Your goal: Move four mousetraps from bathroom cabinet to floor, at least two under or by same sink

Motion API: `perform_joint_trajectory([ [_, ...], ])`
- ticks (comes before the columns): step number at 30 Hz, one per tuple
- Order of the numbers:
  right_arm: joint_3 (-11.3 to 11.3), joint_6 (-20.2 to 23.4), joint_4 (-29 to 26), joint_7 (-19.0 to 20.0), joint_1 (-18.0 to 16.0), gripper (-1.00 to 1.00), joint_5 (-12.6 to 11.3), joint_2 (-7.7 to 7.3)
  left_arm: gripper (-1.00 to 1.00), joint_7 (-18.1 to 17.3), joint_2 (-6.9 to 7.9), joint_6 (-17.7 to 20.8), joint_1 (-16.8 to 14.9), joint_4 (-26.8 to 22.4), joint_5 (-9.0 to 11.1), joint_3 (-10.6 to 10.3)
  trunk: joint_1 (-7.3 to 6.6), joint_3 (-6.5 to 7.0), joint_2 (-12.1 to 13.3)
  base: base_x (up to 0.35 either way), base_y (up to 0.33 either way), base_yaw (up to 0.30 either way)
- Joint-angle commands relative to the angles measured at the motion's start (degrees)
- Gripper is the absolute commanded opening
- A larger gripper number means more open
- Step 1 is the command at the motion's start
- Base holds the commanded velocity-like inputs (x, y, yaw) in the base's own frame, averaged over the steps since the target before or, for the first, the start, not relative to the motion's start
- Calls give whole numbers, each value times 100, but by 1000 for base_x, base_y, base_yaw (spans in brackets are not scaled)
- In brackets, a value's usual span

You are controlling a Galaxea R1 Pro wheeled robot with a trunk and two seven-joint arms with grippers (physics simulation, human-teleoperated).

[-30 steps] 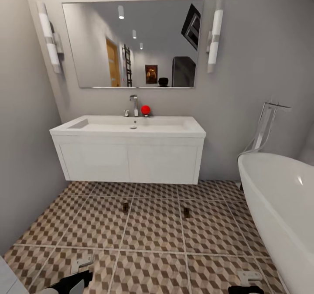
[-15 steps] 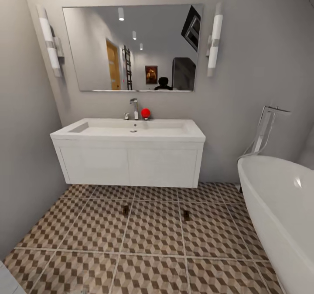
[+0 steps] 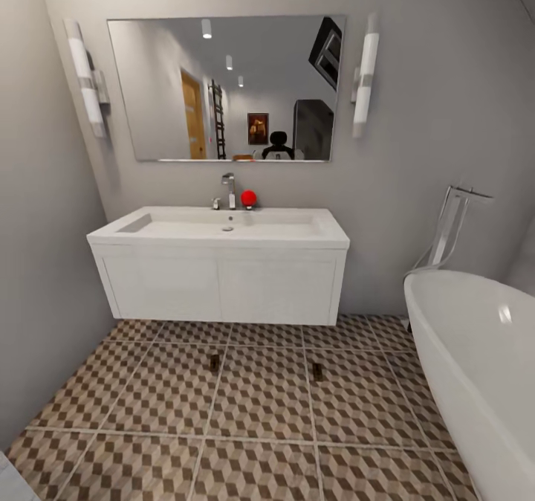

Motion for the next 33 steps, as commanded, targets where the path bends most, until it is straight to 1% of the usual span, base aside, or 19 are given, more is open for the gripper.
perform_joint_trajectory([
  [1,-49,-33,18,-20,18,100,59,0,100,1,-4,4,30,-2,33,-26,-24,13,39,0,0,0],
  [11,-54,-41,21,-17,293,100,50,32,100,-249,-37,6,413,-2,33,-28,-243,193,440,0,0,0],
  [16,-55,-48,21,-10,468,100,44,37,100,-314,-41,-1,589,-3,33,-28,-353,283,641,0,0,0],
  [23,-60,-52,21,1,732,100,34,45,100,-340,-47,-1,705,-1,39,-29,-507,408,921,0,0,0],
  [33,-60,-119,21,69,949,100,16,46,100,-350,-53,-12,889,-2,30,-29,-726,588,1322,0,0,0],
])
